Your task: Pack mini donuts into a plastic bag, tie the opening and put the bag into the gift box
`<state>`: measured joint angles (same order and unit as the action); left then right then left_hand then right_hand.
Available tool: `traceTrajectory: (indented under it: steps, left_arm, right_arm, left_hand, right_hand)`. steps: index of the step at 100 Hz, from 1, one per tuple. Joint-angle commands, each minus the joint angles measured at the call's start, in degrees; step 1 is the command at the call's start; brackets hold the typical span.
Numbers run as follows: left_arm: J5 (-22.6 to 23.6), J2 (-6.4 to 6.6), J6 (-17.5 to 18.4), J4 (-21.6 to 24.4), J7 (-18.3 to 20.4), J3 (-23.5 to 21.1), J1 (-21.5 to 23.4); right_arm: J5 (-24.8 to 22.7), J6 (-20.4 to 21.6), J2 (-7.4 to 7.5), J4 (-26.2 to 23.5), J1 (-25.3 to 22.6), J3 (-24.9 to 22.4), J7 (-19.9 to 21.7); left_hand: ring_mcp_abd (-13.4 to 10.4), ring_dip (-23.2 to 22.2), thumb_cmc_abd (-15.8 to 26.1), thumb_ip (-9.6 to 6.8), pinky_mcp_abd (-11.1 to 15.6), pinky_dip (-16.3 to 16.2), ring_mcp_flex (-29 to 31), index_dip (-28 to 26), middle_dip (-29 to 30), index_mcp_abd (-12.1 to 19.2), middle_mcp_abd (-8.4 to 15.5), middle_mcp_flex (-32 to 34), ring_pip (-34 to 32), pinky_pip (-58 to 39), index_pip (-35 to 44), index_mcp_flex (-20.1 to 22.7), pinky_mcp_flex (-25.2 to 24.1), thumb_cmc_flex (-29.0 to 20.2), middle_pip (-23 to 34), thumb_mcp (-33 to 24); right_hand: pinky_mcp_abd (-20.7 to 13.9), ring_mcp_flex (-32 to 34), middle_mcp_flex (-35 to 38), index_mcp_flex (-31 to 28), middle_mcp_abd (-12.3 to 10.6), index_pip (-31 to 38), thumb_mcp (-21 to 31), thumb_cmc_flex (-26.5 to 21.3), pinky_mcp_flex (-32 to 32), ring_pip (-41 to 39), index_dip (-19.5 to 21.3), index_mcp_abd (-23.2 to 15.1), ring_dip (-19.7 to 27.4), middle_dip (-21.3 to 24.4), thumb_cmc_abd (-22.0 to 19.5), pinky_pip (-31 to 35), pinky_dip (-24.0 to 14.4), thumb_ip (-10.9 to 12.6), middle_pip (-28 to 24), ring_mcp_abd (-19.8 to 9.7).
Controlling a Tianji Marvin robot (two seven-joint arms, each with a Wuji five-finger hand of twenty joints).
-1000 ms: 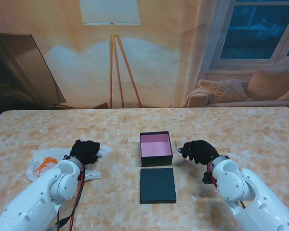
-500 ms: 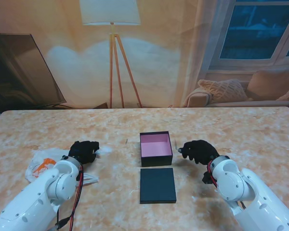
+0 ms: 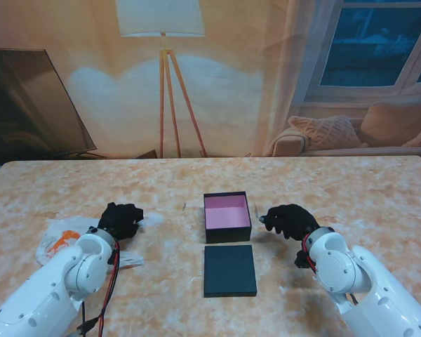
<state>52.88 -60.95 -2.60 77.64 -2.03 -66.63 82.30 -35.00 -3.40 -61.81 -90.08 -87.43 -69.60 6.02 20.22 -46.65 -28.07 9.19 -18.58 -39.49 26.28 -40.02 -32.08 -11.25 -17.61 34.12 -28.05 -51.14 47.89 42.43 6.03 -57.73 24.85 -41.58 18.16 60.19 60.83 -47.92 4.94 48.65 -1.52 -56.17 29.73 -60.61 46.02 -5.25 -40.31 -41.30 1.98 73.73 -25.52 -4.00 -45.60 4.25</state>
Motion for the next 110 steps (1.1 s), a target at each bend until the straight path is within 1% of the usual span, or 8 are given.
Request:
traceTrajectory:
  steps: [1,15,28,46,54,67,91,110]
  left_arm:
    - [-0.5,-0.01,-0.1,0.5,1.2,0.0,0.2]
    - [-1.0,-0.04,-0.7,0.8,1.6,0.1,0.3]
    - [0.1,0.24,-0.4,1.6,2.5,-0.3,0.7]
    - [1.4,0.47,-0.3,1.8,3.1,-0.5,0.7]
    - [1.5,0.56,-0.2,1.9,3.6,-0.5,0.7]
    - [1.7,0.75,0.9,1.8,4.5,-0.9,0.6]
    - [0.2,0.47,1.4,1.3,3.5,-1.0,0.5]
    - [1.4,0.75,2.5,1.4,3.9,-1.2,0.5]
  right_arm:
    - [-0.1,0.0,-0.29,-0.3,-0.5,0.1,0.7]
    - [0.0,0.0,-0.3,-0.3,-0.6,0.1,0.7]
    - [0.0,0.1,-0.31,-0.3,-0.6,0.1,0.6]
    - [-0.1,0.1,-0.31,-0.3,-0.6,0.1,0.5]
    - [-0.1,0.2,-0.31,-0.3,-0.6,0.1,0.5]
    - [-0.1,0.1,-0.31,-0.3,-0.6,0.1,0.5]
    - [-0.1,0.2,-0.32,-0.2,-0.6,0.1,0.5]
    - [-0.1,0.3,-0.31,-0.3,-0.6,0.1,0.5]
  left_hand:
    - [0.2,0.6,2.2,-0.53,0.9,-0.1,-1.1,-3.4,-0.1,-1.3,-0.6,-2.0,0.5,0.7,0.6,-0.9,-0.9,-1.2,0.1,0.6]
    - [0.3,-3.7,4.0,-1.42,1.1,-1.4,0.4,-10.4,-3.7,-2.1,-0.7,-1.4,-3.9,-1.0,4.4,-6.0,0.1,-3.0,3.6,3.2]
    - [0.9,-7.5,4.7,-1.96,-1.4,-4.1,6.4,-14.7,-13.1,-1.0,-2.9,3.6,-9.1,-6.2,9.6,-10.4,4.6,-4.1,4.3,5.4]
    - [0.1,-8.7,3.5,-2.03,-3.7,-4.9,13.3,-12.5,-16.6,-0.2,-2.8,11.2,-13.2,-8.8,10.8,-10.7,8.7,-4.1,4.3,4.9]
    - [-0.1,-8.7,0.9,-1.96,-3.7,-5.0,14.0,-11.3,-17.4,-0.2,-2.2,12.4,-13.6,-9.3,10.6,-11.3,8.9,-2.4,3.5,0.7]
    - [-2.3,-11.5,-3.3,-1.1,-2.9,-5.7,19.5,-9.9,-23.9,2.3,2.6,20.5,-19.4,-11.3,9.7,-9.7,11.1,1.5,4.5,-6.1]
    - [-2.7,-13.3,-2.8,-0.37,-2.4,-6.6,19.8,-8.4,-25.9,4.0,2.7,20.6,-21.7,-12.7,8.5,-8.9,11.3,0.6,6.1,-4.0]
    - [-3.8,-15.1,-7.0,1.69,-2.4,-7.6,20.7,-9.9,-27.7,4.7,4.2,20.5,-23.0,-14.0,10.8,-9.4,12.6,0.0,7.4,0.1]
  right_hand:
    - [0.7,0.2,-0.8,-0.2,0.4,0.4,-0.1,-2.8,-0.3,-0.4,-0.4,-1.3,1.0,0.4,0.8,0.2,-0.5,-0.8,-0.1,-0.2]
    - [0.8,0.2,-0.7,-0.2,0.6,0.4,-0.1,-2.8,-0.3,-0.4,-0.3,-1.3,1.0,0.4,0.8,0.2,-0.5,-0.8,-0.1,-0.2]
    - [0.7,0.2,-0.8,-0.1,0.5,0.4,0.0,-2.9,-0.4,-0.4,-0.3,-1.3,1.0,0.4,0.8,0.2,-0.5,-0.8,-0.1,-0.2]
    - [0.7,0.1,-0.7,-0.2,0.5,0.5,-0.1,-2.8,-0.4,-0.4,-0.3,-1.3,1.0,0.4,0.8,0.1,-0.5,-0.8,-0.1,-0.2]
    - [0.7,0.2,-0.7,-0.2,0.5,0.5,-0.1,-2.8,-0.3,-0.4,-0.3,-1.4,0.9,0.4,0.9,0.2,-0.5,-0.8,-0.1,-0.2]
    - [0.7,0.1,-0.8,-0.2,0.5,0.5,0.0,-2.9,-0.3,-0.4,-0.3,-1.3,1.0,0.4,0.8,0.2,-0.5,-0.8,-0.1,-0.2]
    - [0.7,0.2,-0.7,-0.2,0.5,0.5,0.0,-2.9,-0.4,-0.5,-0.3,-1.3,1.0,0.4,0.9,0.1,-0.5,-0.8,-0.2,-0.2]
    - [0.7,0.2,-0.7,-0.3,0.5,0.6,0.0,-3.0,-0.3,-0.5,-0.3,-1.4,0.9,0.4,0.9,0.2,-0.5,-0.8,-0.1,-0.3]
